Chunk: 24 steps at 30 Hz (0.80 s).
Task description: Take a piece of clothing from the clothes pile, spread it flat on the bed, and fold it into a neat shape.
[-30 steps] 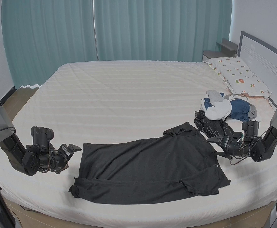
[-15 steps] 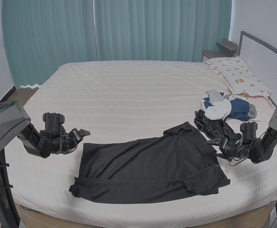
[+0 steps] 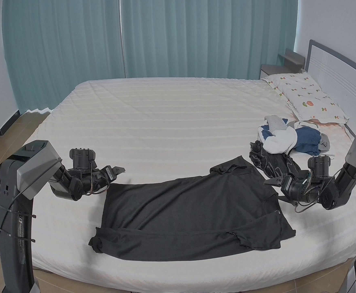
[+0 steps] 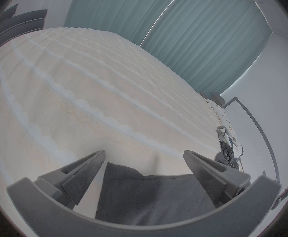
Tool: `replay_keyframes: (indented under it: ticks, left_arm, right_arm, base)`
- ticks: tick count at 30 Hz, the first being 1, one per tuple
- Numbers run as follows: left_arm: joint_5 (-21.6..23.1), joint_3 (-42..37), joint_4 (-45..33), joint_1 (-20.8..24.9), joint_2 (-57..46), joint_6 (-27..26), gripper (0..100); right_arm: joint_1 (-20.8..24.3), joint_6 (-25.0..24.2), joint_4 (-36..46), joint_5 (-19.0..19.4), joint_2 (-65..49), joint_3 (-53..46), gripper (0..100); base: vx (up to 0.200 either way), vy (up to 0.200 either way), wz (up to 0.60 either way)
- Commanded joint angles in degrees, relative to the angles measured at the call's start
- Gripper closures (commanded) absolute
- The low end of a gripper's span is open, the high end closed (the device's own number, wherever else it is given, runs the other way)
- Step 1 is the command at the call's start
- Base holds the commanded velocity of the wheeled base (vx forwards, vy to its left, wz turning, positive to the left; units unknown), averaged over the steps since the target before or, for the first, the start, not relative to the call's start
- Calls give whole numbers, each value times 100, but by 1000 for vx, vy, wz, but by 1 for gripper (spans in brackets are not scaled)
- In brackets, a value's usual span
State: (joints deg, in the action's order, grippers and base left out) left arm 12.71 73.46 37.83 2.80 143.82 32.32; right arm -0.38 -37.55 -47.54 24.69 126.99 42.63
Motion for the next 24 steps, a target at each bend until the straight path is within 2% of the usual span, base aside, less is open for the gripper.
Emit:
replay_keyframes:
  ticks: [1, 12, 13, 20, 24]
  left_arm:
    - [47, 81, 128, -26, 313, 3, 0]
    - [354, -34, 207, -26, 286, 38, 0]
    - [354, -69, 207, -26, 286, 11, 100]
    - [346, -227, 568, -34, 286, 38, 100]
    - [293, -420, 840, -34, 243, 47, 100]
  right_arm:
    - [11, 28, -1, 10, -25, 61, 0]
    - [249, 28, -9, 1, -8, 237, 0]
    - [249, 28, -9, 10, -8, 272, 0]
    - [258, 37, 122, 1, 80, 817, 0]
    - [266, 81, 562, -52, 239, 1450, 0]
  base:
    - [0, 0, 0]
    - [0, 0, 0]
    - [0, 0, 0]
    - [0, 0, 0]
    - [0, 0, 0]
